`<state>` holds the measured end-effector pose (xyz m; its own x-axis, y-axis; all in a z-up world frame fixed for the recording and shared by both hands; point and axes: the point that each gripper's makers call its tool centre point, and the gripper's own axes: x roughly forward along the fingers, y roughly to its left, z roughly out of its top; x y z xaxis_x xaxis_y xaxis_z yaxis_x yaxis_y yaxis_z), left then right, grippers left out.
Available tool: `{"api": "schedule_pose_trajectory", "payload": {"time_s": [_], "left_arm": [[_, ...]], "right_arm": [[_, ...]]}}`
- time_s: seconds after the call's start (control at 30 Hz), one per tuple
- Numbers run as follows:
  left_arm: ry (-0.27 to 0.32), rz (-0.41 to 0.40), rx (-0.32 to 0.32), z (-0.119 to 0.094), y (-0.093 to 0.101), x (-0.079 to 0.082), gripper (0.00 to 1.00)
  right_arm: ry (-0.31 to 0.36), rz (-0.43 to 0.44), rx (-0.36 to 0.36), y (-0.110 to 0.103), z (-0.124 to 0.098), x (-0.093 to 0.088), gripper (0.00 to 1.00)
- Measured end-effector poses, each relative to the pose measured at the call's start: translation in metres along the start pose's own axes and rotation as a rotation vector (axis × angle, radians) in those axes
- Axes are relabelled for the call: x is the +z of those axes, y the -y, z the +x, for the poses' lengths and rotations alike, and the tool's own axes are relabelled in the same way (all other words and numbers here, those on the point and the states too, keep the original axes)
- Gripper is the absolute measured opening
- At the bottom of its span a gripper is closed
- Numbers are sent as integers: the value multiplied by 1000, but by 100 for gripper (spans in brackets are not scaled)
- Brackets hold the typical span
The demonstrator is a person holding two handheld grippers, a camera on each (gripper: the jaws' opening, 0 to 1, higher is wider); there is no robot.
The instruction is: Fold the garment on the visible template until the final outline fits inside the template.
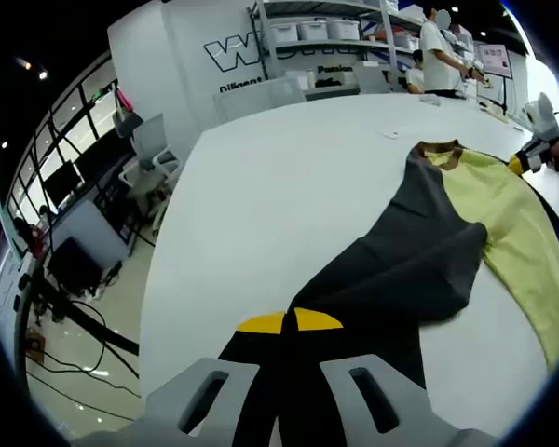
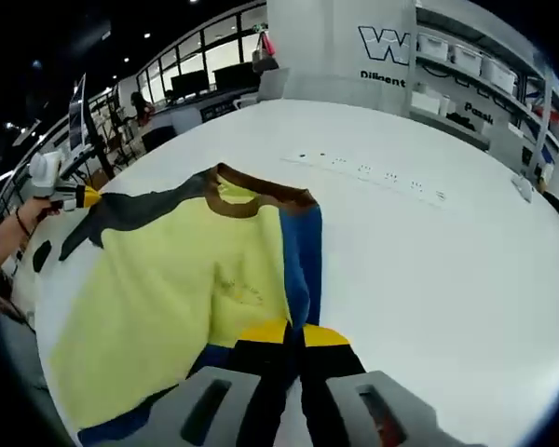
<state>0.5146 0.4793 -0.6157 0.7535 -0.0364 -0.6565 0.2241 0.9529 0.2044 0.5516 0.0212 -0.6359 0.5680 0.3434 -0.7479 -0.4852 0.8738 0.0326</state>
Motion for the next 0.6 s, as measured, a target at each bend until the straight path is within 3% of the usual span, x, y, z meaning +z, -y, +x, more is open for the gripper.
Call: {"api": "schedule_pose_trajectory", "payload": {"time_s": [0.43,0.6], "left_arm": [[-17,67,15,4,-9,-2,0],[-39,98,29,9,-10,1,0]], "right_arm": [[-35,-32,-36,16,-1,1,0],[-48,-120,-73,19,0,0,0]]}}
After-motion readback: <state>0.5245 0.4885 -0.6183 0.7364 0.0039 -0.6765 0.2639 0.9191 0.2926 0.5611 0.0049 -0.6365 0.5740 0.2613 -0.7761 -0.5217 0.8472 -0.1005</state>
